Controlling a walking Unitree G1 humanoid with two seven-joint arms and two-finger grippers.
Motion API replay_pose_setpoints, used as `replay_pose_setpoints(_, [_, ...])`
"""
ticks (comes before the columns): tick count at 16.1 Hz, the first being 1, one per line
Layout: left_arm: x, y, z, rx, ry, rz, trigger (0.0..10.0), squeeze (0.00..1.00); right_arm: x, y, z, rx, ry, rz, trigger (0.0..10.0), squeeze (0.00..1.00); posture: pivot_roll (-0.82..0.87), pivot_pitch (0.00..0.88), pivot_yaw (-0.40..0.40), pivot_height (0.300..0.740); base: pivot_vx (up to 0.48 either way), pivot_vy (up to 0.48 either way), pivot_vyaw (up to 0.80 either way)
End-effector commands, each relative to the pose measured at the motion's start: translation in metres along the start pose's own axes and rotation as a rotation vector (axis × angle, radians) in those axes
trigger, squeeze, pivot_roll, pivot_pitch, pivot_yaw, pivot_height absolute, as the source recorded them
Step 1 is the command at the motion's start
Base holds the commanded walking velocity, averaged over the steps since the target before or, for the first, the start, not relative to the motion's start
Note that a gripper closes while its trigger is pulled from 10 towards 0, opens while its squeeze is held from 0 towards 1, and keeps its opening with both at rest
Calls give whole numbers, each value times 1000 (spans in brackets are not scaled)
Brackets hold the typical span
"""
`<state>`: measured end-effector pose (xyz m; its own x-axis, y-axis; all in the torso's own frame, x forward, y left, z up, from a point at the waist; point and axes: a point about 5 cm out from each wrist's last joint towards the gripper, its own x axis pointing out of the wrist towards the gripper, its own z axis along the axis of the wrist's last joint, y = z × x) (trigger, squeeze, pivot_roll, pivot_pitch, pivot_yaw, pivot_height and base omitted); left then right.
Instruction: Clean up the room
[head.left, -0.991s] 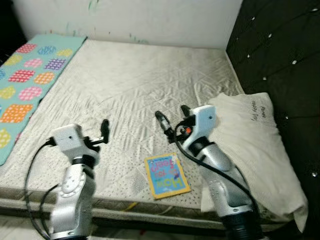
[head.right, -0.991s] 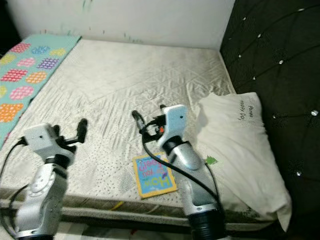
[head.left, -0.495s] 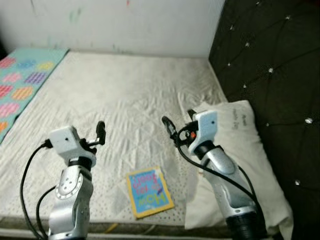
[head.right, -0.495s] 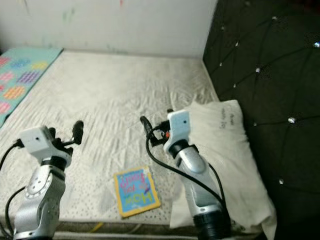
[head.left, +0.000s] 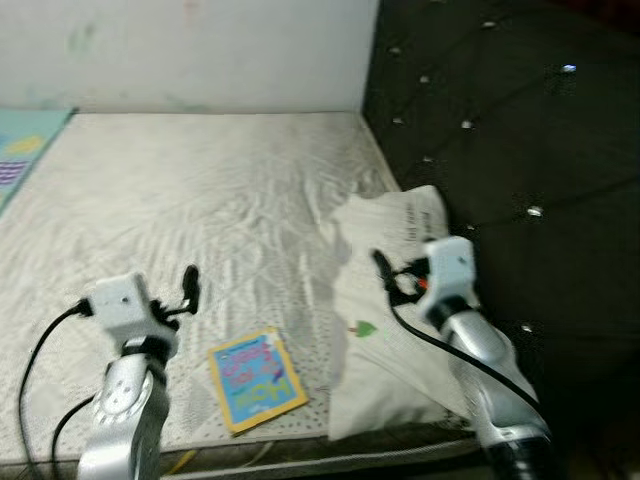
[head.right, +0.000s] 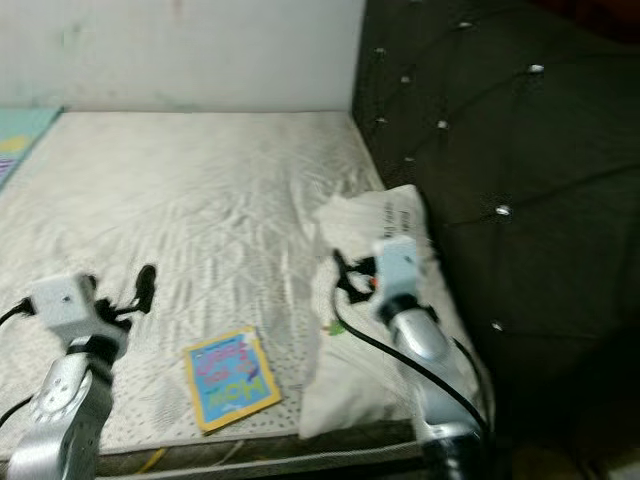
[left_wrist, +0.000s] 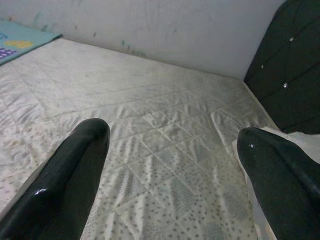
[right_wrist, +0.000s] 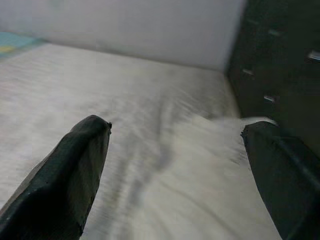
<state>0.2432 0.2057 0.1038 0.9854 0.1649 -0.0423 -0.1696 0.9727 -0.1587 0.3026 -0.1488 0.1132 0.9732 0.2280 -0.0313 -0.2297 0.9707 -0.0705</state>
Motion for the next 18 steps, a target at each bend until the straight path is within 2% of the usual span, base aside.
replay_pose_setpoints(1, [-12, 12, -1, 18, 5, 37, 10000, 0, -3, -7, 5, -4, -24, -27, 10000, 0, -34, 14, -42, 740, 0, 0, 0])
replay_pose_setpoints(3, [-22, 17, -7, 12, 27, 51, 10000, 0, -6, -10, 4, 10, -21, -9, 10000, 0, -34, 16, -47, 740, 0, 0, 0])
replay_pose_setpoints(4, [-23, 16, -8, 7, 34, 57, 10000, 0, -6, -10, 4, 6, -20, -6, 10000, 0, -33, 18, -48, 740, 0, 0, 0])
replay_pose_setpoints(7, [-18, -1, -6, -50, 19, 9, 10000, 0, 2, -5, 9, 20, -30, 10, 10000, 0, -37, 20, -56, 740, 0, 96, 0])
replay_pose_setpoints(18, [-16, -5, -6, -64, 30, -3, 10000, 0, 1, -4, 9, 32, -20, 40, 10000, 0, -51, 39, -59, 740, 0, 438, 0])
